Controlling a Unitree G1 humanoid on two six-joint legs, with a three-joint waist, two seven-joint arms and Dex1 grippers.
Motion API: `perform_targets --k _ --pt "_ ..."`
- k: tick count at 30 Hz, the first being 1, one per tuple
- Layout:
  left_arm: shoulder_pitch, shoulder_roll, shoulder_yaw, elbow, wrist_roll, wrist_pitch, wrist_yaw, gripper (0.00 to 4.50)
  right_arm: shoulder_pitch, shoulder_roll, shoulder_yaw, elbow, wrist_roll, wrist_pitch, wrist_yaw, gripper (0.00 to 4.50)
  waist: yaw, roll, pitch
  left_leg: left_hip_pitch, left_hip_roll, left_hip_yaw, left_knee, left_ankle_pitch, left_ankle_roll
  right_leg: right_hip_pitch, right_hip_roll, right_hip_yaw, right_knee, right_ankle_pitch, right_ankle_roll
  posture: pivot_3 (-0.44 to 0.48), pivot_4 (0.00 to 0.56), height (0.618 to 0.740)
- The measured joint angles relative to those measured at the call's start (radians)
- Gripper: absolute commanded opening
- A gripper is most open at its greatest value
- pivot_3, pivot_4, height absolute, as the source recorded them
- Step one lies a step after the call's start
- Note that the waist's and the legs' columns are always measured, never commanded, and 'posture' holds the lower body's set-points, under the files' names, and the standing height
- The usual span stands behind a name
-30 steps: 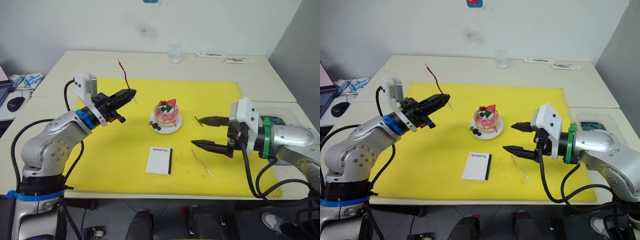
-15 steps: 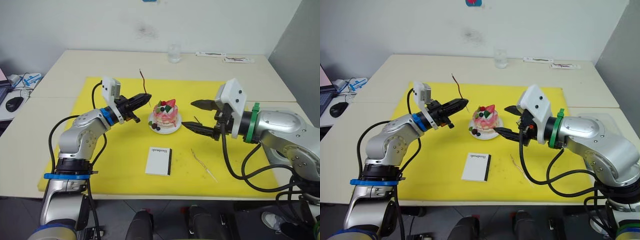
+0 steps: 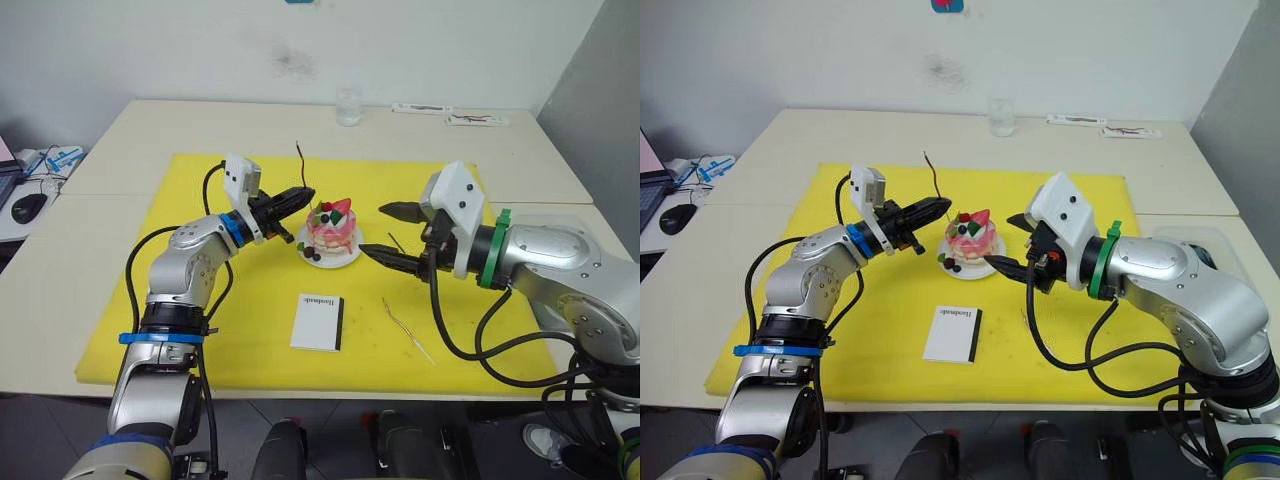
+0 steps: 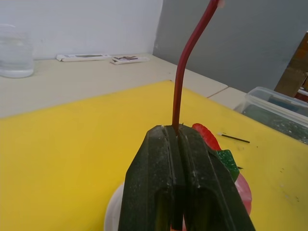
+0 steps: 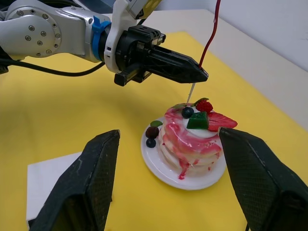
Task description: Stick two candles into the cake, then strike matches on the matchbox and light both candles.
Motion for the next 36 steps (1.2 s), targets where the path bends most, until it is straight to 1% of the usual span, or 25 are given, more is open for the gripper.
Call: perform_targets --k 7,14,22,36 --pt "0.000 -0.010 0.004 0.022 0.027 -0.021 -0.008 0.00 0.000 0.000 -0.001 -0.009 0.000 0.012 0.000 3.40 0.000 0.000 0.000 0.000 0.000 0.000 0.000 0.000 0.000 0.000 0.000 0.000 0.000 0.000 0.000 0.000 0.150 0.740" --pt "-0.002 -0.010 0.034 0.056 0.030 -0.022 -0.003 0.00 0.000 0.000 -0.002 -0.012 0.001 0.024 0.002 3.40 0.000 0.000 0.000 0.000 0.000 0.000 0.000 0.000 0.000 0.000 0.000 0.000 0.000 0.000 0.000 0.000 0.150 0.740" --pt "-0.007 -0.020 0.053 0.058 0.029 -0.018 0.004 0.00 0.000 0.000 -0.002 -0.012 0.001 0.030 0.002 3.40 0.000 0.000 0.000 0.000 0.000 0.000 0.000 0.000 0.000 0.000 0.000 0.000 0.000 0.000 0.000 0.000 0.150 0.740" --pt "-0.007 -0.046 0.051 0.064 0.037 -0.019 0.010 0.00 0.000 0.000 -0.003 -0.012 0.003 0.034 0.003 3.40 0.000 0.000 0.000 0.000 0.000 -0.001 0.000 0.000 0.000 0.000 0.000 0.000 0.001 0.000 0.001 0.000 0.150 0.740"
